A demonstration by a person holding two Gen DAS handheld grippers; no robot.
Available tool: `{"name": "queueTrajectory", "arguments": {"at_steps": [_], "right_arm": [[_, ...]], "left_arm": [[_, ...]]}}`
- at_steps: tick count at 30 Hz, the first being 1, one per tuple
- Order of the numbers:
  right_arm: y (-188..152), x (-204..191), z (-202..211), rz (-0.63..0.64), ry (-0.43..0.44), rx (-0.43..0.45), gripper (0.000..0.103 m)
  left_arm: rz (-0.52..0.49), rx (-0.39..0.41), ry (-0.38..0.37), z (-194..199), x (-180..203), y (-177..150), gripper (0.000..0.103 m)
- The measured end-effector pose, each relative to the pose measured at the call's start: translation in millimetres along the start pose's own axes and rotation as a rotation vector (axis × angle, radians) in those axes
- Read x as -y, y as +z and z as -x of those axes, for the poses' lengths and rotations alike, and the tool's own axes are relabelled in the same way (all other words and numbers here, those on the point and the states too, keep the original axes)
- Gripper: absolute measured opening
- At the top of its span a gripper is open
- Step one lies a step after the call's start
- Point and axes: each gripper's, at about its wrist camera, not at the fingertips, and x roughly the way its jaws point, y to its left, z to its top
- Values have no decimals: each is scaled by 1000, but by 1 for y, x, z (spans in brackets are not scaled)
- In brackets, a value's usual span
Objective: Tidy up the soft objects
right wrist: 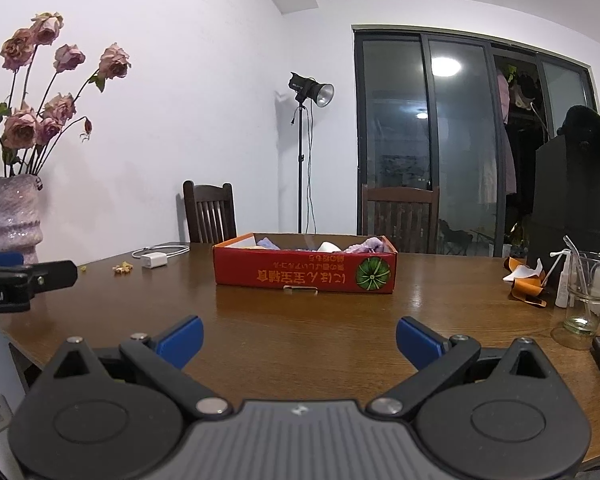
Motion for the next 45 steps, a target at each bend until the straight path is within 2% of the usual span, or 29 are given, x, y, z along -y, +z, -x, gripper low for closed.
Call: {"name": "queueTrajectory", "arguments": {"at_steps": [45], "right_arm": [[-3,4,0,-28,-5,-8,103]], "left_arm": [[-7,-22,-21,-6,-3,-3,103]]}}
